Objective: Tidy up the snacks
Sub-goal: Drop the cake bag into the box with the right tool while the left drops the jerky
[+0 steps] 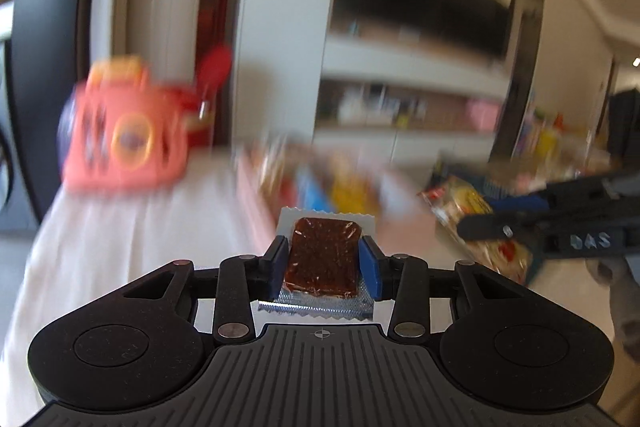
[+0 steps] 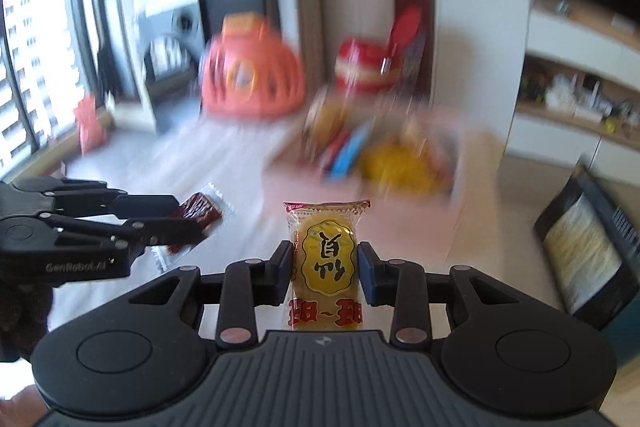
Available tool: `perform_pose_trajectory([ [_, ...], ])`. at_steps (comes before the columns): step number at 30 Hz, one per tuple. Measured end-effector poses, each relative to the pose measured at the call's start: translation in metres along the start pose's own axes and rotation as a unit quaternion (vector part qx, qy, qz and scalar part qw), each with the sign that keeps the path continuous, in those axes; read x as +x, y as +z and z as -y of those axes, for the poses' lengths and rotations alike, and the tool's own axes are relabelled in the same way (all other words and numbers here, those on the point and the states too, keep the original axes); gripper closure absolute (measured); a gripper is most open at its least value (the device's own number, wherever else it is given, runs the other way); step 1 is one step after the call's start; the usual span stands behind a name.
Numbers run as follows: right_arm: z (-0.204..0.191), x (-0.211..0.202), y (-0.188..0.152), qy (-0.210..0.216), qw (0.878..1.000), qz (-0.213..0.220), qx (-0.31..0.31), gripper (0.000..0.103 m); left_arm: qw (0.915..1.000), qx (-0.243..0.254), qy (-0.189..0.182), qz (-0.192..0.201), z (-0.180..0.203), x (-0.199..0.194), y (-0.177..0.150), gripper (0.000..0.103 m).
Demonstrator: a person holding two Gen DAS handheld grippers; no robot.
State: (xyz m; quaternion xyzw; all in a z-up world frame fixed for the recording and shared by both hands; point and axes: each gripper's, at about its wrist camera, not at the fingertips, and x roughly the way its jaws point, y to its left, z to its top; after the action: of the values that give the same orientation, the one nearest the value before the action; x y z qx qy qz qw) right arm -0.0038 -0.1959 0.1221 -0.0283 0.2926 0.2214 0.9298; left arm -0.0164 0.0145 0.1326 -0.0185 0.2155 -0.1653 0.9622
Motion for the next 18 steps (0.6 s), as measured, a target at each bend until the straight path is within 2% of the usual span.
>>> perform_pose_trajectory([
  [2, 0.009, -0.017, 0.024, -0.006, 0.999, 0.037, 0.006, 0.069, 0.9993, 0.001, -0.014, 0.035, 0.004, 0.017, 0.030, 0.059],
  [5, 0.019, -0.032, 0.052, -0.037, 0.996, 0.076, 0.004, 0.069, 0.9973, -0.038, -0.047, 0.043, 0.004, 0.066, 0.061, 0.059],
  [6, 0.022, -0.034, 0.058, -0.048, 0.995, 0.083, 0.003, 0.069, 0.9963, -0.054, -0.058, 0.033, 0.002, 0.086, 0.066, 0.059],
  [8, 0.027, -0.035, 0.065, -0.063, 0.994, 0.089, 0.002, 0.069, 0.9935, -0.079, -0.080, -0.013, -0.003, 0.128, 0.061, 0.059],
  [10, 0.031, -0.034, 0.071, -0.074, 0.993, 0.090, 0.003, 0.069, 0.9905, -0.104, -0.074, -0.051, -0.010, 0.157, 0.047, 0.059],
  [13, 0.036, -0.028, 0.081, -0.085, 0.992, 0.090, 0.003, 0.069, 0.9904, -0.126, -0.044, -0.035, -0.022, 0.159, 0.034, 0.061],
  [18, 0.041, 0.005, 0.111, -0.080, 0.993, 0.087, 0.014, 0.069, 0.9897, -0.136, -0.045, 0.003, -0.045, 0.132, 0.035, 0.061],
])
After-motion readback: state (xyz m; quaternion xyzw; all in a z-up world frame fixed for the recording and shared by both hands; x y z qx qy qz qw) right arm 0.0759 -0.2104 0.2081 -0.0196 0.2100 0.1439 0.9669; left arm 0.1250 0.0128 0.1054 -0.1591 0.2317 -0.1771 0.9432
